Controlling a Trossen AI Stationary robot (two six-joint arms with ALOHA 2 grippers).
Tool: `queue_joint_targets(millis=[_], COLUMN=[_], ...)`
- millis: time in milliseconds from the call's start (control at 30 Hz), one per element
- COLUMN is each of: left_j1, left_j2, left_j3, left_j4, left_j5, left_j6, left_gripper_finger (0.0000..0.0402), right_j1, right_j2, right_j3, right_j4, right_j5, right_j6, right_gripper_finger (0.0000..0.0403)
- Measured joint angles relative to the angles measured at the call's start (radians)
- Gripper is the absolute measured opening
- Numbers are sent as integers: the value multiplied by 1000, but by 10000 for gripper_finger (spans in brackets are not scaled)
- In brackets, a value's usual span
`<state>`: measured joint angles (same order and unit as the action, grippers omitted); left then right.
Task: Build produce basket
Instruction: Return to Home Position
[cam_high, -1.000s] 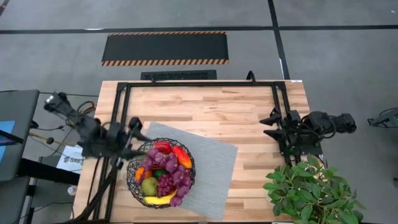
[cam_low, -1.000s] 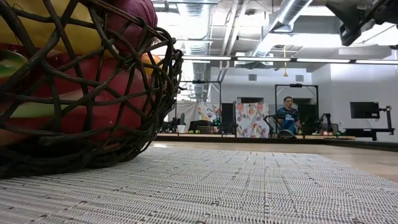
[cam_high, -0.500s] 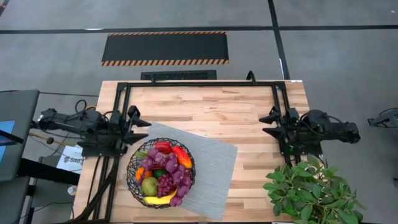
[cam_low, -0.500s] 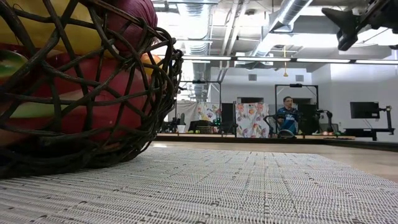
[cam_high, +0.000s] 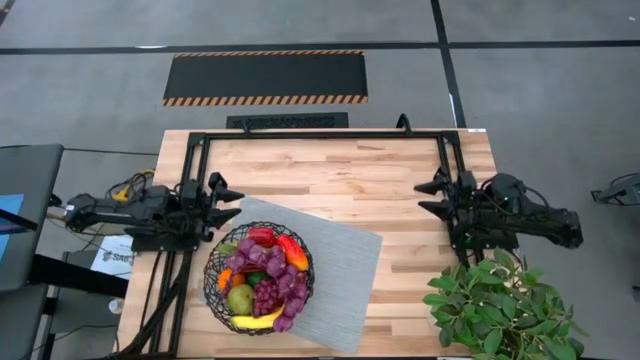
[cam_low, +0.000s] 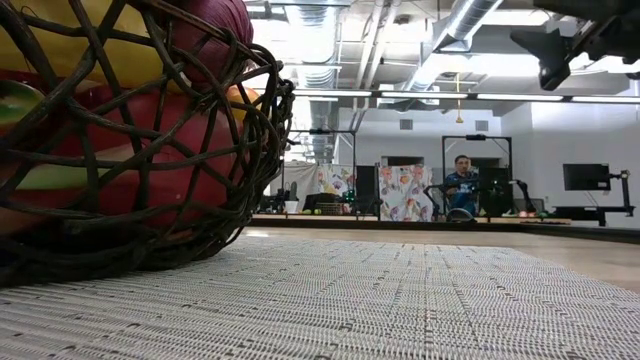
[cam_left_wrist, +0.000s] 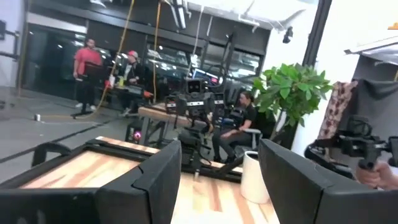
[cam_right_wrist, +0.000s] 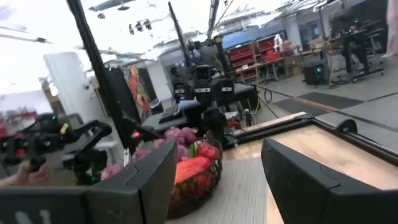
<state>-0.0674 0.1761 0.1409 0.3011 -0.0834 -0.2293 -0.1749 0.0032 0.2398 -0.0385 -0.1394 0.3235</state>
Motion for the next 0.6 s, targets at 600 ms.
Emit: queue_joint_targets(millis=[600], left_j1=[104], left_j2=[-173], left_j3=[-130], left_j4=[-71], left_j5=[149], left_j6=[-21], left_gripper_finger=[201], right_j1=[-99], right_j2=[9], right_j3=[-231], right_j4=[205], right_j5=[-106], right_j6=[-37], right_gripper_finger=[255])
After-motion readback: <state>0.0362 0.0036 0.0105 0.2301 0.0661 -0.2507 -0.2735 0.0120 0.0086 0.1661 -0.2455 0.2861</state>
